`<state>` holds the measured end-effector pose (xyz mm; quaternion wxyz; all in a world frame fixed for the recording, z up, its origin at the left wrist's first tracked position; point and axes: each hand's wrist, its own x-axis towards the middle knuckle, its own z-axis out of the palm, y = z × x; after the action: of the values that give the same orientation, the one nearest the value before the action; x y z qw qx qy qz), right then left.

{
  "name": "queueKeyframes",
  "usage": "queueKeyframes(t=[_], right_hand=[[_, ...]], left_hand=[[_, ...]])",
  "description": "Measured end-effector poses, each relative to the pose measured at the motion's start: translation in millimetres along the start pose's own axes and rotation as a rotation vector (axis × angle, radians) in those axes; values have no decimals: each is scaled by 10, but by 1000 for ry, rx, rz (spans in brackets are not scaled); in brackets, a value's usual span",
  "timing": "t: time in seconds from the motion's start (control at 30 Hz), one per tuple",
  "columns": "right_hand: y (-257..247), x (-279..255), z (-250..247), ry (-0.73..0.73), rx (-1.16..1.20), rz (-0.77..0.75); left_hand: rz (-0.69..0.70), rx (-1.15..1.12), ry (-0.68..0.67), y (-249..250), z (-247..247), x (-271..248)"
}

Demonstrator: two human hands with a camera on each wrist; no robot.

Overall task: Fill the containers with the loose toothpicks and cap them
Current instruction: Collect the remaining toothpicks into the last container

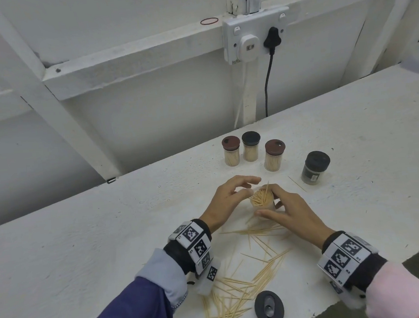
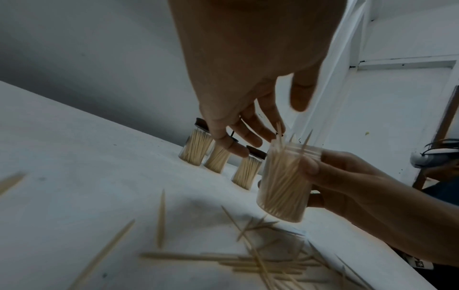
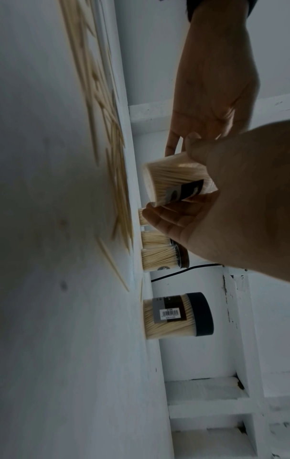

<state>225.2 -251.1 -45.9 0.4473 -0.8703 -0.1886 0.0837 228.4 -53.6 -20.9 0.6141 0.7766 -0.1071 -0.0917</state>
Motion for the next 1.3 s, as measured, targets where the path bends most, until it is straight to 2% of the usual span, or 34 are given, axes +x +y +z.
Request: queueKeyframes(t=[0.2,0.43,0.6,0.87,1.1,1.3], right_hand=[[28,9,13,-1,-33,-9],[57,1,31,-21,-42,-48],[22,-11,20,-34,-56,-73],[0,-11,50,-34,-4,-57],[-12,-10,-28,28,97,-33],[16,7,-18,27,62,-29]], left_hand=[[38,235,-166,-83,-12,-17],[103,228,-154,-108,193,-8],[186,261,-64,-130,329,1],[251,162,141,-115,392,-15],[276,187,188,-168,273,-29],[289,233,221,-189,155,-61]])
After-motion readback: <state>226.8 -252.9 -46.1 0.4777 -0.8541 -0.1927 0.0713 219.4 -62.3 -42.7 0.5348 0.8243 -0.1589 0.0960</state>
